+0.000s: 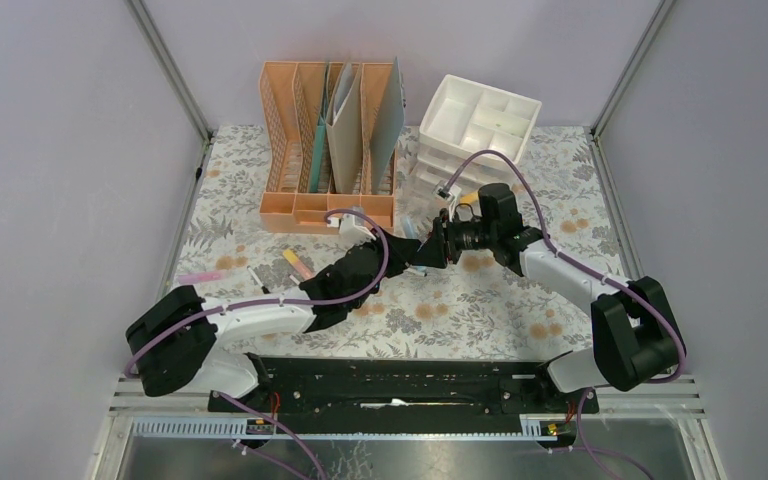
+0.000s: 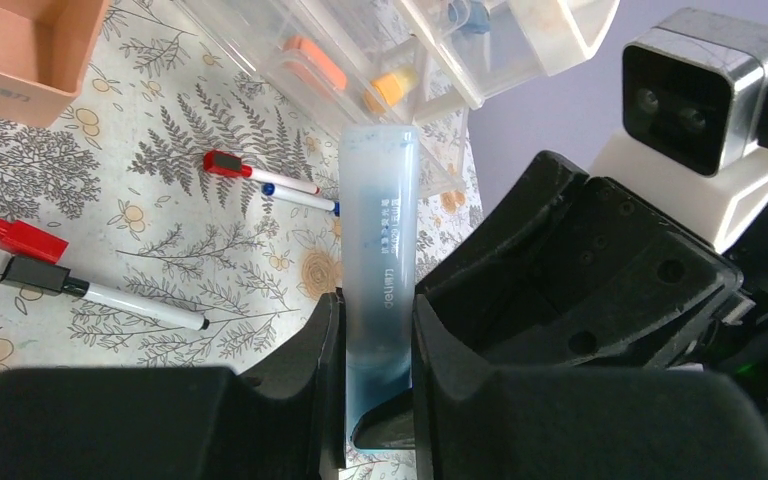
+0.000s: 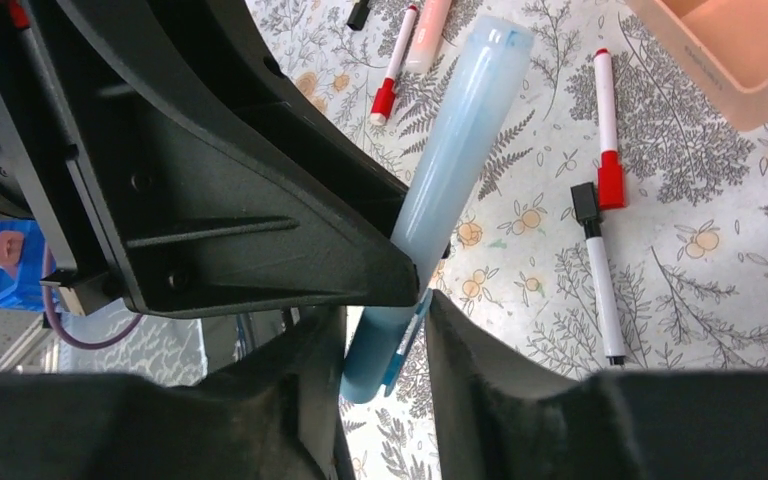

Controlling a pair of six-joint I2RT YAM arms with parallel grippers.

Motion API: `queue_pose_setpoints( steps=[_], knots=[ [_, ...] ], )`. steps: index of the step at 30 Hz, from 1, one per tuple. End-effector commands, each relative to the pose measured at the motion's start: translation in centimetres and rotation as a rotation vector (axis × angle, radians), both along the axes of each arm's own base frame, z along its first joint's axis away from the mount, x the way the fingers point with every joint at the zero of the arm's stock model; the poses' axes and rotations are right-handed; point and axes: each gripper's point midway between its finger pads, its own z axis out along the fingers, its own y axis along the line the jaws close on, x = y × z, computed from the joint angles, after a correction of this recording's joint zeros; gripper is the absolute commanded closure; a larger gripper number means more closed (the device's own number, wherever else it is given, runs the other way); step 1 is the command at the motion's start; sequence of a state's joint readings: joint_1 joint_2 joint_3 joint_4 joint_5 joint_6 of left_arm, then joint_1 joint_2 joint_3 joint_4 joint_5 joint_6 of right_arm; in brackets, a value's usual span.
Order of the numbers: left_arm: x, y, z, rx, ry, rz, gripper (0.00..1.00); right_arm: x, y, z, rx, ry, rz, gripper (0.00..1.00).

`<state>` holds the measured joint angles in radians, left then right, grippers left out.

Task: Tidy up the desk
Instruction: Place the stationery in the drawer.

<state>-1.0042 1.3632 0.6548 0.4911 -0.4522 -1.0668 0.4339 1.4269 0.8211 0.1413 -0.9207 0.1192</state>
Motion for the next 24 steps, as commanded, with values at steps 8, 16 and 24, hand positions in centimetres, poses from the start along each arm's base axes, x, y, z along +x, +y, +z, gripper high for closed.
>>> queue_pose_setpoints(
  steps=[8,16,24],
  knots=[
    [0.1,-0.1,3.8,-0.086,-0.08,0.016,0.62,0.8,0.4,0.8,-0.005,-0.044,-0.012,0.98],
    [-0.9,2.7,4.7,-0.037,-0.168,0.024,0.07,0.6,0.0,1.3,-0.034,-0.119,0.038,1.0],
    [-2.1,7.0,3.8,0.165,-0.277,0.032,0.01,1.8,-2.6,2.0,-0.163,-0.291,0.028,1.0]
  ],
)
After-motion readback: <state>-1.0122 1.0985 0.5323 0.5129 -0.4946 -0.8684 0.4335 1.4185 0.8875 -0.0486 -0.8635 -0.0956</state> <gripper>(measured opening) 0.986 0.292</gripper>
